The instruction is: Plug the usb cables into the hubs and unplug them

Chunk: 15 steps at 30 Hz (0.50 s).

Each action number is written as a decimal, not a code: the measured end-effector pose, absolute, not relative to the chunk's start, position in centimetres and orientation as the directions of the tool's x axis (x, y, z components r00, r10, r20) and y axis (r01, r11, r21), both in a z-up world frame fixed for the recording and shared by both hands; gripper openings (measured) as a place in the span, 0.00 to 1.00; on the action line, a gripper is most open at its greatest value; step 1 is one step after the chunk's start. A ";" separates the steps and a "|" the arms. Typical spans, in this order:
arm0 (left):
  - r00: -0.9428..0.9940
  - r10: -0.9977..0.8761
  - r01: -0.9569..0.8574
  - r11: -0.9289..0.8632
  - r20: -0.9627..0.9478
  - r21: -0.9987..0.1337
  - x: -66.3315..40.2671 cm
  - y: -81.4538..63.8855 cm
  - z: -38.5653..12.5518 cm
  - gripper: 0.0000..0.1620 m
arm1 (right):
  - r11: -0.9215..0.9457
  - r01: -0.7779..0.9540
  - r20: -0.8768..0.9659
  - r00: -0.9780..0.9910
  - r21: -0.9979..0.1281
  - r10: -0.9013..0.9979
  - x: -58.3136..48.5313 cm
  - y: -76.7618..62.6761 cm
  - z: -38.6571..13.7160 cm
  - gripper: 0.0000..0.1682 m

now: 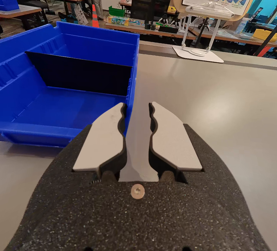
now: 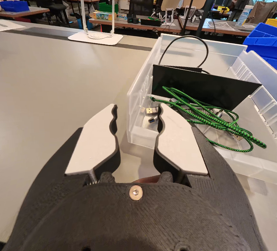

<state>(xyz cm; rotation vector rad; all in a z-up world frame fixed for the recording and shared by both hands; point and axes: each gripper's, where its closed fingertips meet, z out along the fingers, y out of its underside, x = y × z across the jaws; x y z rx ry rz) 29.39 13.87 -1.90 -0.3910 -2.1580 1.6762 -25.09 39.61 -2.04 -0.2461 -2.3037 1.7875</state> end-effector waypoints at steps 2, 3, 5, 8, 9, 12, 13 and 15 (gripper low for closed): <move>-0.897 0.424 -0.014 0.254 0.124 -0.967 29.6 13.7 -2.0 0.15 | 0.284 -0.006 0.090 -0.955 -0.959 0.283 -25.5 39.0 -2.5 0.24; -0.901 0.417 -0.012 0.259 0.123 -0.966 29.7 13.7 -2.1 0.13 | 0.309 -0.004 0.096 -0.954 -0.951 0.283 -25.6 38.6 -2.9 0.23; -0.905 0.408 -0.005 0.276 0.122 -0.961 30.0 13.6 -2.3 0.10 | 0.344 -0.013 0.110 -0.958 -0.939 0.265 -25.4 37.9 -3.4 0.18; -0.910 0.390 -0.016 0.301 0.138 -0.954 30.5 13.4 -2.6 0.05 | 0.366 -0.055 0.157 -0.954 -0.929 0.255 -25.2 37.4 -3.6 0.06; -0.912 0.386 -0.014 0.310 0.140 -0.951 30.6 13.3 -2.8 0.06 | 0.369 -0.064 0.169 -0.951 -0.927 0.260 -25.2 37.3 -3.6 0.06; -0.930 0.353 0.021 0.329 0.102 -0.944 30.9 13.2 -3.2 0.06 | 0.372 -0.065 0.179 -0.943 -0.926 0.280 -25.4 37.4 -3.6 0.05; -0.935 0.345 0.039 0.335 0.084 -0.941 30.9 13.2 -3.4 0.06 | 0.372 -0.063 0.177 -0.943 -0.926 0.282 -25.4 37.5 -3.6 0.05; -0.937 0.347 0.093 0.340 0.033 -0.936 30.8 13.3 -3.8 0.04 | 0.370 -0.056 0.168 -0.946 -0.927 0.278 -25.5 37.7 -3.6 0.04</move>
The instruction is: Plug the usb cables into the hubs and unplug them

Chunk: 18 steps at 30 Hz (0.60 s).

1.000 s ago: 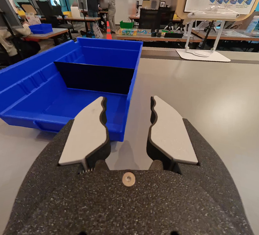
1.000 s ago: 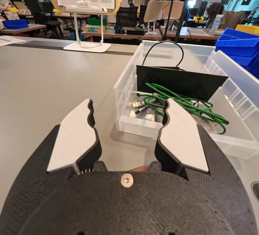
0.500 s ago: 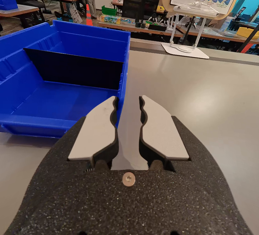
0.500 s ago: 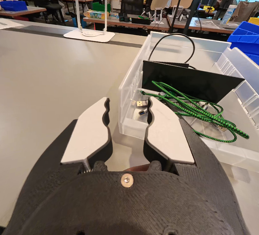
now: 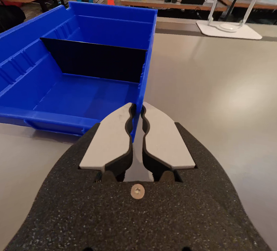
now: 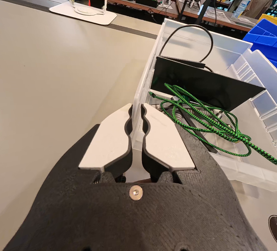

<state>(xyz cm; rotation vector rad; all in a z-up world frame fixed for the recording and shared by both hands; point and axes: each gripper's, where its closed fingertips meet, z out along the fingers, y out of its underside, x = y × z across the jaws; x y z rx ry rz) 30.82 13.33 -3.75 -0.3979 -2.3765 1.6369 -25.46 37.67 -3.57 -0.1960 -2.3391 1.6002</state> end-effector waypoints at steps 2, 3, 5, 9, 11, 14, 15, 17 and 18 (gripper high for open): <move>-0.937 0.349 0.146 0.324 -0.026 -0.935 30.9 13.5 -3.8 0.02 | 0.368 -0.047 0.155 -0.951 -0.929 0.269 -25.5 37.9 -3.6 0.04; -0.929 0.369 0.160 0.318 -0.034 -0.934 30.7 13.6 -3.8 0.02 | 0.366 -0.041 0.144 -0.955 -0.930 0.259 -25.5 38.1 -3.6 0.04; -0.910 0.414 0.171 0.310 -0.029 -0.935 30.3 14.0 -3.8 0.02 | 0.362 -0.038 0.129 -0.964 -0.931 0.231 -25.5 38.3 -3.6 0.04; -0.876 0.477 0.219 0.260 -0.072 -0.940 29.7 14.9 -3.5 0.01 | 0.351 -0.031 0.100 -0.978 -0.936 0.181 -25.6 38.8 -3.5 0.04; -0.851 0.521 0.227 0.242 -0.071 -0.943 29.3 15.6 -3.4 0.01 | 0.343 -0.034 0.092 -0.984 -0.939 0.155 -25.6 39.0 -3.4 0.03; -0.807 0.589 0.226 0.238 -0.045 -0.945 29.0 16.7 -3.4 0.01 | 0.327 -0.060 0.102 -0.988 -0.943 0.112 -25.6 38.9 -3.2 0.03; -0.786 0.618 0.223 0.232 -0.034 -0.947 28.8 17.2 -3.4 0.01 | 0.323 -0.071 0.107 -0.989 -0.944 0.097 -25.6 38.8 -3.1 0.03; -0.740 0.672 0.226 0.214 -0.025 -0.950 28.5 18.0 -3.5 0.01 | 0.319 -0.075 0.102 -0.992 -0.945 0.070 -25.7 38.6 -3.1 0.02; -0.714 0.700 0.232 0.205 -0.024 -0.951 28.2 18.5 -3.5 0.01 | 0.319 -0.074 0.097 -0.994 -0.945 0.059 -25.8 38.5 -3.1 0.02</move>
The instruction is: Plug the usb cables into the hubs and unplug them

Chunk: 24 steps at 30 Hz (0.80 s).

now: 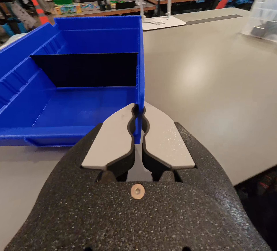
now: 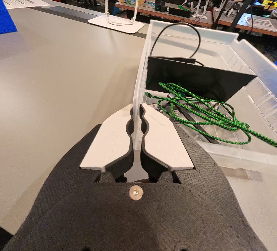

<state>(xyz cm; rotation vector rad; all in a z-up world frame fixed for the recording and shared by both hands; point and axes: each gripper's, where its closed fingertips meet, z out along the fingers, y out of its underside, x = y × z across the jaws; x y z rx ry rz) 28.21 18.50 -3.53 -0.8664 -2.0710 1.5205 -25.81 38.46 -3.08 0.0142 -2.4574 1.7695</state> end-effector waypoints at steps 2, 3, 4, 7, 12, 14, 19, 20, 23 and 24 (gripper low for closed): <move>-0.655 0.754 0.268 0.181 -0.041 -0.946 27.6 19.4 -3.6 0.01 | 0.320 -0.072 0.085 -0.996 -0.945 0.026 -26.0 38.1 -3.1 0.01; -0.628 0.776 0.286 0.164 -0.055 -0.944 27.3 19.8 -3.6 0.01 | 0.319 -0.069 0.075 -0.997 -0.945 0.007 -26.0 37.9 -3.1 0.01; -0.594 0.802 0.299 0.149 -0.061 -0.943 27.0 20.2 -3.6 0.01 | 0.320 -0.068 0.065 -0.998 -0.945 -0.020 -25.9 37.6 -3.2 0.01; -0.499 0.865 0.313 0.124 -0.052 -0.942 26.1 21.3 -3.8 0.02 | 0.325 -0.080 0.056 -0.995 -0.942 -0.082 -25.6 36.5 -3.3 0.01; -0.329 0.944 0.332 0.103 -0.012 -0.938 24.9 23.1 -3.7 0.02 | 0.342 -0.082 0.024 -0.985 -0.936 -0.173 -25.1 34.3 -3.5 0.01; -0.257 0.966 0.353 0.093 -0.001 -0.931 24.6 23.8 -3.8 0.02 | 0.357 -0.082 0.006 -0.978 -0.931 -0.210 -25.1 33.4 -3.5 0.02; -0.100 0.995 0.371 0.060 0.024 -0.927 23.7 25.0 -3.9 0.03 | 0.401 -0.131 -0.013 -0.941 -0.907 -0.337 -24.2 31.3 -3.6 0.02; -0.069 0.997 0.376 0.048 0.023 -0.925 23.6 25.3 -3.9 0.03 | 0.399 -0.150 -0.009 -0.929 -0.905 -0.370 -23.9 30.9 -3.6 0.03; 0.013 0.999 0.380 0.024 0.031 -0.925 23.1 26.0 -3.9 0.03 | 0.381 -0.171 -0.021 -0.893 -0.909 -0.450 -23.2 29.6 -3.8 0.03; 0.043 0.999 0.379 0.015 0.034 -0.925 23.0 26.3 -3.9 0.03 | 0.368 -0.177 -0.022 -0.879 -0.913 -0.477 -23.0 29.1 -3.8 0.03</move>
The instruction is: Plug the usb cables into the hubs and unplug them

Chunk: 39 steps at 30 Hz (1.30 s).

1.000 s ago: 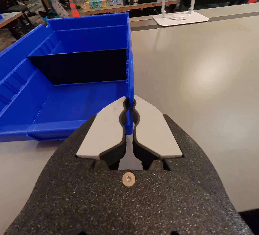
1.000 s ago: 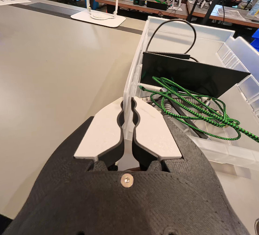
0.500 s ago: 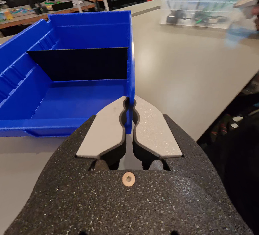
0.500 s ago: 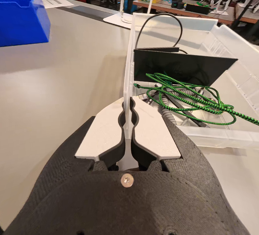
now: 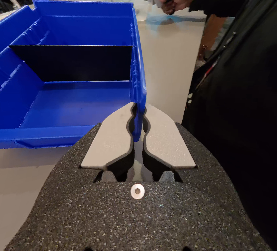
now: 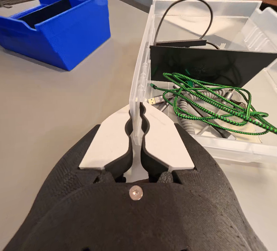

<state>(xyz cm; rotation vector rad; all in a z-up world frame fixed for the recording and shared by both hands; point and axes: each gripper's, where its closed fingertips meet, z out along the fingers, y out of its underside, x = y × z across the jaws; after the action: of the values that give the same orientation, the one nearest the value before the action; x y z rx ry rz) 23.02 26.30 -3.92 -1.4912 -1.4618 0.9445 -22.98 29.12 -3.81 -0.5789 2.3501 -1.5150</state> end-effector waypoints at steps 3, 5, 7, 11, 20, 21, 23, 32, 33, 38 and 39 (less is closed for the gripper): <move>0.125 0.991 0.378 0.001 0.053 -0.926 22.7 27.1 -3.9 0.03 | 0.345 -0.181 -0.032 -0.847 -0.921 -0.531 -22.6 27.7 -3.7 0.03; 0.177 0.982 0.378 0.001 0.073 -0.926 22.6 27.7 -3.9 0.03 | 0.328 -0.190 -0.030 -0.826 -0.926 -0.563 -22.3 26.7 -3.7 0.02; 0.227 0.969 0.374 0.001 0.093 -0.927 22.4 28.3 -3.8 0.03 | 0.310 -0.193 -0.034 -0.799 -0.931 -0.601 -21.6 25.8 -3.7 0.02; 0.302 0.945 0.373 0.003 0.125 -0.928 21.8 29.5 -3.8 0.03 | 0.279 -0.220 -0.029 -0.736 -0.935 -0.677 -19.6 24.1 -3.7 0.02; 0.381 0.915 0.371 -0.021 0.132 -0.928 19.5 32.5 -3.7 0.03 | 0.214 -0.278 -0.025 -0.557 -0.936 -0.830 -13.3 20.2 -3.6 0.02; 0.384 0.914 0.371 -0.023 0.131 -0.928 19.2 32.8 -3.7 0.03 | 0.209 -0.282 -0.027 -0.537 -0.936 -0.843 -12.6 19.9 -3.6 0.02; 0.389 0.912 0.369 -0.024 0.131 -0.929 18.7 33.5 -3.7 0.03 | 0.201 -0.287 -0.030 -0.506 -0.936 -0.862 -11.3 19.3 -3.6 0.02; 0.363 0.914 0.290 0.077 0.184 -0.954 18.8 34.0 -0.3 0.23 | 0.222 -0.169 -0.095 -0.549 -0.960 -0.831 -11.6 18.6 -0.6 0.19; 0.344 0.923 0.260 0.083 0.173 -0.962 18.9 33.2 0.7 0.26 | 0.228 -0.138 -0.108 -0.580 -0.964 -0.807 -12.6 18.5 0.3 0.23; -0.011 0.985 0.203 0.169 0.170 -0.965 17.6 23.5 4.7 0.38 | 0.338 -0.008 -0.225 -0.732 -0.941 -0.643 -16.8 20.9 4.4 0.28; -0.127 0.971 0.198 0.225 0.203 -0.954 17.3 20.5 5.0 0.38 | 0.398 0.001 -0.260 -0.760 -0.917 -0.596 -17.1 21.9 4.3 0.31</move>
<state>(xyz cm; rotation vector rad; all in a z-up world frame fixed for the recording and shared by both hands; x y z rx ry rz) 17.29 20.50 5.01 -1.1431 -1.5374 1.0117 -17.12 21.90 4.34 -0.5060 2.0922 -1.3732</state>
